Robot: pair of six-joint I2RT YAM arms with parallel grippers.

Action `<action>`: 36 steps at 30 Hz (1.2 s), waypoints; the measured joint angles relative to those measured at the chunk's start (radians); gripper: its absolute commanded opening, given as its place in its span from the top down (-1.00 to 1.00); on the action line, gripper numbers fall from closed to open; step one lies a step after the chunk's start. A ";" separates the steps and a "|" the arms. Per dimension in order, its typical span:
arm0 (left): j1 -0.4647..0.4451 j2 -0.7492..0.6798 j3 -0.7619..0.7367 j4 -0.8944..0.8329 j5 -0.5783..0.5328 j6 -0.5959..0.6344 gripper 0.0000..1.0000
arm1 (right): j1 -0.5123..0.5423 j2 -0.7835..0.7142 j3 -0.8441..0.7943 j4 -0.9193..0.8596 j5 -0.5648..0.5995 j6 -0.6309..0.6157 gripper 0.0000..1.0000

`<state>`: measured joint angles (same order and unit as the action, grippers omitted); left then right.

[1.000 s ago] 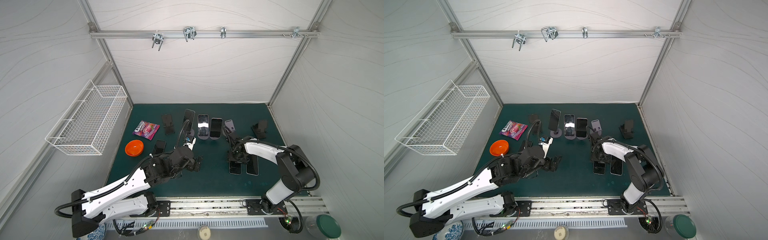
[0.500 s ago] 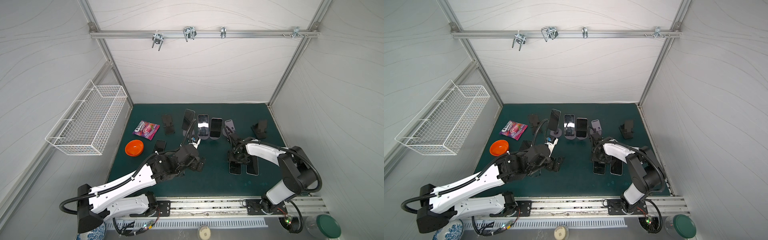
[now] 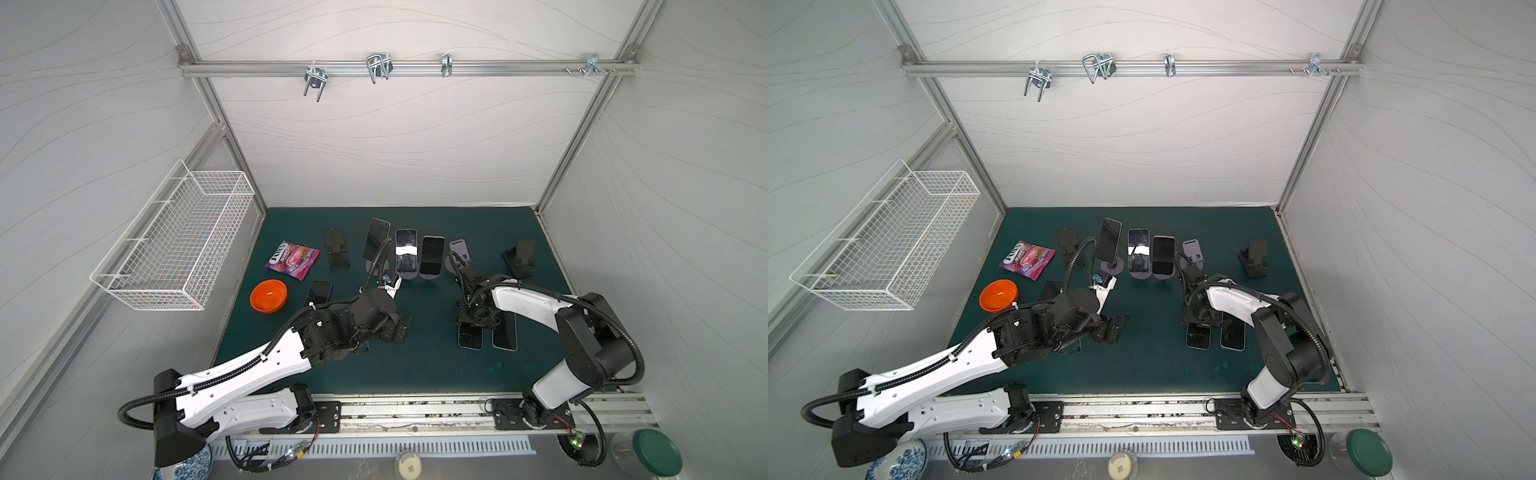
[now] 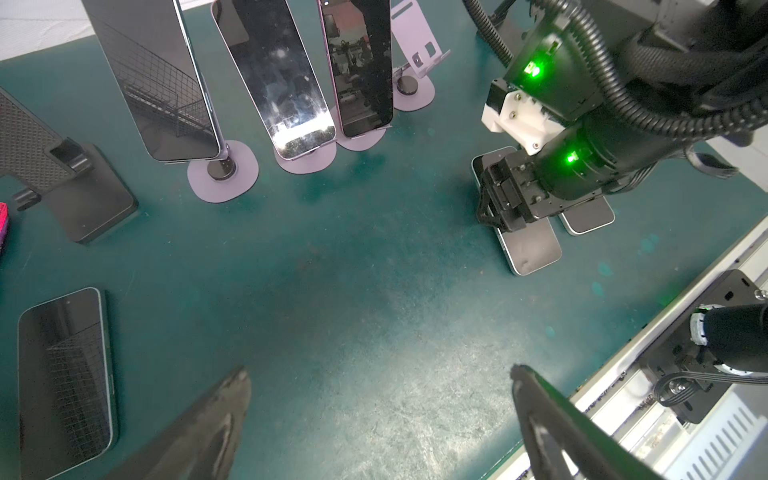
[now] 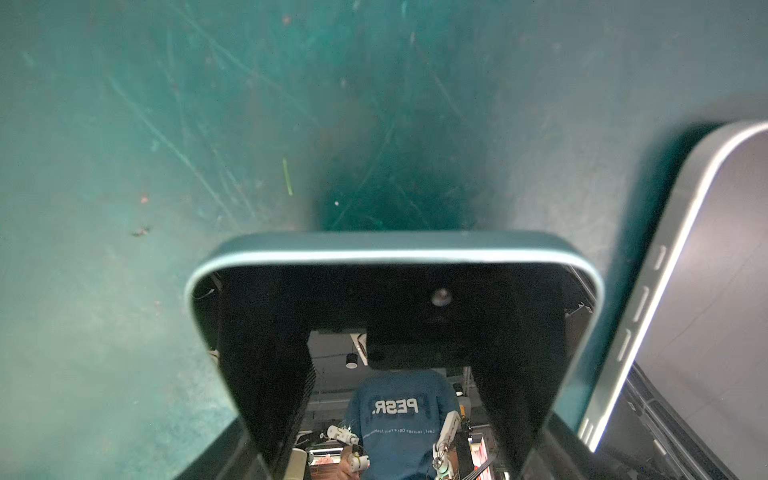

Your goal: Remove the phone from the phone stand

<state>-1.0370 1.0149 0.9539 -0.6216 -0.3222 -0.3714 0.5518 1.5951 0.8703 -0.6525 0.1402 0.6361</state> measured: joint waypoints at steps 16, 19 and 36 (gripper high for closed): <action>0.000 -0.022 0.000 -0.002 -0.003 -0.003 -0.98 | 0.000 0.000 0.000 0.000 -0.002 -0.005 -0.51; 0.000 -0.024 0.000 -0.002 -0.004 -0.003 -0.98 | -0.001 0.000 0.000 0.000 -0.003 -0.005 -0.52; 0.000 -0.031 0.000 -0.001 -0.005 0.002 -0.98 | -0.008 -0.002 0.000 0.000 -0.015 -0.007 -0.60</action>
<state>-1.0370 0.9836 0.9539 -0.6224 -0.3267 -0.3691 0.5442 1.5932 0.8703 -0.6529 0.1249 0.6289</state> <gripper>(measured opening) 0.989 0.798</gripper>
